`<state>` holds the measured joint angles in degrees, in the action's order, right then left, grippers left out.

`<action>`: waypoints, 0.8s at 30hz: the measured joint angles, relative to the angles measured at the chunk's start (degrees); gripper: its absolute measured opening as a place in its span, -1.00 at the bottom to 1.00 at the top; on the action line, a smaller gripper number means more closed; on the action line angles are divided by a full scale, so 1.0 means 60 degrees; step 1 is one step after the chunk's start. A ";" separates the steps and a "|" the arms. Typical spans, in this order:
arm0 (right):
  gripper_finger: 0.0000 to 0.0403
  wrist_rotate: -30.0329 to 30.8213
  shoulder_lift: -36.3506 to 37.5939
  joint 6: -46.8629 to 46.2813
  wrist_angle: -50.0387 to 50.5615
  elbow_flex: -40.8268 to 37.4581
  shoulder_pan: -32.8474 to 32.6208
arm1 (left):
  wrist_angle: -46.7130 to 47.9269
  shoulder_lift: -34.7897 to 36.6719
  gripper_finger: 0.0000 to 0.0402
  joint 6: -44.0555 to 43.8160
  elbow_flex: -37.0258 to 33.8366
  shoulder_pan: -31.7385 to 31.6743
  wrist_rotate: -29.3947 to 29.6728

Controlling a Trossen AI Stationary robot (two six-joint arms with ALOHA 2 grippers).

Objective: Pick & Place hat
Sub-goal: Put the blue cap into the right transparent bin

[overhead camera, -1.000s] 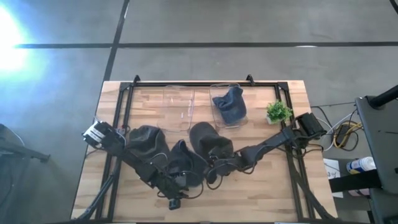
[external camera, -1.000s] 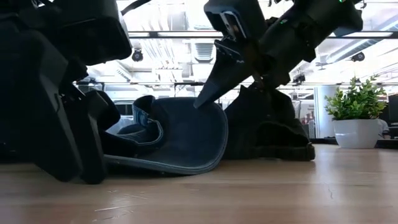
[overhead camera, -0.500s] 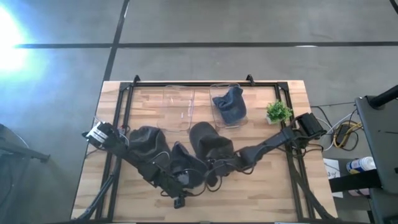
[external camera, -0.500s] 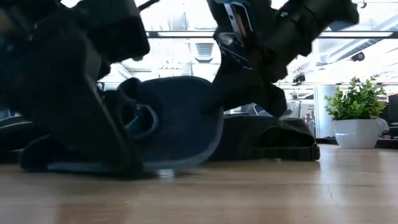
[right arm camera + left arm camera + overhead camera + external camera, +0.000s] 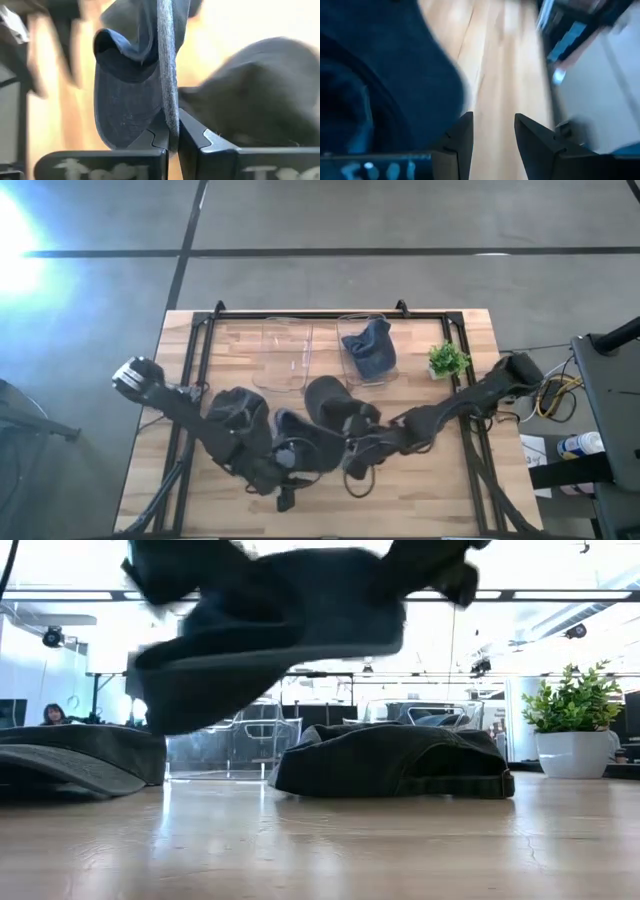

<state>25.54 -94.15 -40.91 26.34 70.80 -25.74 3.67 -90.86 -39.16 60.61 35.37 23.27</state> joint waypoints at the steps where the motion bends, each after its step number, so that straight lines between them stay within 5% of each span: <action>1: -0.95 0.0301 0.0251 0.0098 0.0383 0.0044 -0.0095 | 0.0008 0.0264 -0.31 -0.0057 0.0117 0.0050 0.0186; 13: -0.94 0.6572 0.1438 0.0101 0.7658 0.2261 -0.1155 | 0.0089 0.2020 -0.31 0.0808 0.1423 0.0566 0.3214; 20: -0.94 0.6989 0.0632 0.0483 1.0681 0.2749 0.0219 | 0.2471 0.2119 -0.31 -0.0636 0.1423 0.0625 0.4363; 24: -0.94 0.7050 0.0332 0.2633 1.0585 0.2630 0.1239 | 0.4580 0.2079 -0.31 -0.2606 0.1416 0.0621 0.4470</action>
<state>67.84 -92.16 -25.11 89.85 86.58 -18.31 31.15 -78.39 -54.79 69.10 39.09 50.09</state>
